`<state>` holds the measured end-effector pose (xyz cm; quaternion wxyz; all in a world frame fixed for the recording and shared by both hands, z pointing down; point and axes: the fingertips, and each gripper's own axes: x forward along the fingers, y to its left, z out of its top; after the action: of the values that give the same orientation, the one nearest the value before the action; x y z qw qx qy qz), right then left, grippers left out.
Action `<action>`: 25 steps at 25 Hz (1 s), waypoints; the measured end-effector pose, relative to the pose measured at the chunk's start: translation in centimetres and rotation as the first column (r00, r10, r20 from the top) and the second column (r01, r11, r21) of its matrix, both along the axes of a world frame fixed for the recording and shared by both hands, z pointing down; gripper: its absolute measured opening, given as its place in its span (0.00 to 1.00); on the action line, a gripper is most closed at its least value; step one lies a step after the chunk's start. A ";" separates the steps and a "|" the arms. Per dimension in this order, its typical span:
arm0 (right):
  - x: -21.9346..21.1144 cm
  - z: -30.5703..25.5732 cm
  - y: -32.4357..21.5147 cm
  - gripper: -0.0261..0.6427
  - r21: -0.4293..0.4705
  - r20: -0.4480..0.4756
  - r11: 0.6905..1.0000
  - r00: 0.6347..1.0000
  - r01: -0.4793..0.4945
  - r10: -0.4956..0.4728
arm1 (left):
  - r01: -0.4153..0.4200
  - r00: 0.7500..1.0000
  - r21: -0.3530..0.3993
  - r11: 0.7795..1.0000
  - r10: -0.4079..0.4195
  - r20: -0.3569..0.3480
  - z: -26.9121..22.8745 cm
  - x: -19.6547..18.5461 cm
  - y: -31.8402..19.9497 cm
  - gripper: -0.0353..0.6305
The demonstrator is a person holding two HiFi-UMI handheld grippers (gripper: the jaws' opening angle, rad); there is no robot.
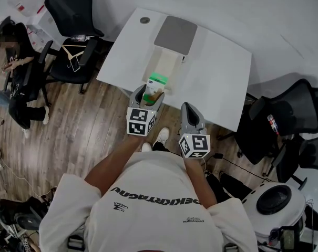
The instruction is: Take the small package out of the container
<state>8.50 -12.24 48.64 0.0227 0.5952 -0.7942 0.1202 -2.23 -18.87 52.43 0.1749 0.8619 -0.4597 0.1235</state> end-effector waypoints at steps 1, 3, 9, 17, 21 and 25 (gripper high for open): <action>-0.1 0.0 0.0 0.04 0.001 -0.002 1.000 1.000 0.001 -0.001 | 0.001 1.000 0.003 1.000 -0.001 -0.002 -0.1 -0.1 0.1 0.55; -0.1 -0.1 0.0 0.04 0.004 -0.003 1.000 1.000 0.001 -0.001 | 0.002 1.000 0.004 1.000 -0.002 -0.004 -0.1 -0.2 0.3 0.55; 0.0 -0.1 0.2 0.04 0.009 -0.003 1.000 1.000 0.004 -0.003 | -0.026 0.999 0.038 0.999 0.027 -0.018 -0.6 0.3 1.5 0.55; 0.2 -0.4 0.7 0.04 0.020 0.003 1.000 1.000 0.010 -0.010 | -0.031 0.999 0.060 0.998 0.033 -0.033 -1.3 0.1 2.8 0.55; 0.2 -0.4 0.9 0.04 0.022 0.003 1.000 1.000 0.014 -0.014 | -0.027 0.999 0.076 0.997 0.030 -0.045 -1.8 0.0 3.2 0.54; 0.3 -0.4 1.1 0.04 0.023 0.004 1.000 1.000 0.011 -0.011 | -0.034 0.998 0.091 0.995 0.038 -0.050 -2.3 0.1 3.7 0.54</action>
<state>8.79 -11.15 48.25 0.0149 0.5908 -0.7989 0.1120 -2.17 -15.17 50.14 0.1453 0.8800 -0.4445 0.0832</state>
